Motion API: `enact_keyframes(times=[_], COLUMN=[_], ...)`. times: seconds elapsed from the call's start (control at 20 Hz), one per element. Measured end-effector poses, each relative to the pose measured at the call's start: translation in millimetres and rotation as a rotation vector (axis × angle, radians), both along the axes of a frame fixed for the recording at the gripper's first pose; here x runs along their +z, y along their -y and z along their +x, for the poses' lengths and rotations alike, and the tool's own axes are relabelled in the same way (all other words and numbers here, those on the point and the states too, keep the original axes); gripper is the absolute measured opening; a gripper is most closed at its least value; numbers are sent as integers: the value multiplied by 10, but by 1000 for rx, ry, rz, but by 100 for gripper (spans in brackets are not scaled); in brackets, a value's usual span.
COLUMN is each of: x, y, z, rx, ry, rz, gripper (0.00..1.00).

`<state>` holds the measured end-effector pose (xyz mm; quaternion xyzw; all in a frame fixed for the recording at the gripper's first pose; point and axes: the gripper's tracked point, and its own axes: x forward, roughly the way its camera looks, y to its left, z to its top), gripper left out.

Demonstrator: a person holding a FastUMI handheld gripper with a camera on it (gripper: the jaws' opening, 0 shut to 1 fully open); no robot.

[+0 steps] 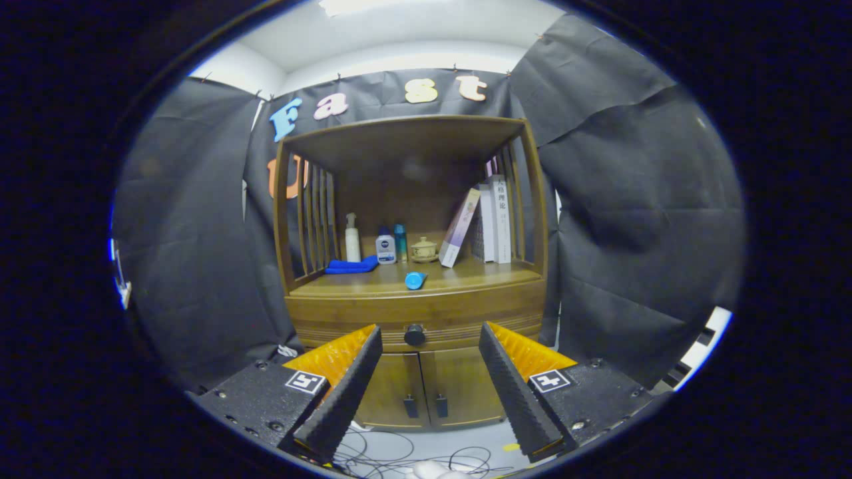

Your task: Pull open the drawer, take out the items inside it, and place them on the countertop above the cabinet.

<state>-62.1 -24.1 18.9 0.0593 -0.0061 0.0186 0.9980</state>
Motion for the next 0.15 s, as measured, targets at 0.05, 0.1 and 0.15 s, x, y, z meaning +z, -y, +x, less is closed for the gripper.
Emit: enact_keyframes(times=[0.05, 0.1, 0.15], x=[-16, -5, 37], y=[0, 15, 48], z=[-104, -185, -258], rx=[13, 19, 18], ry=[3, 5, 23], rz=[3, 0, -3], gripper=[96, 96, 97])
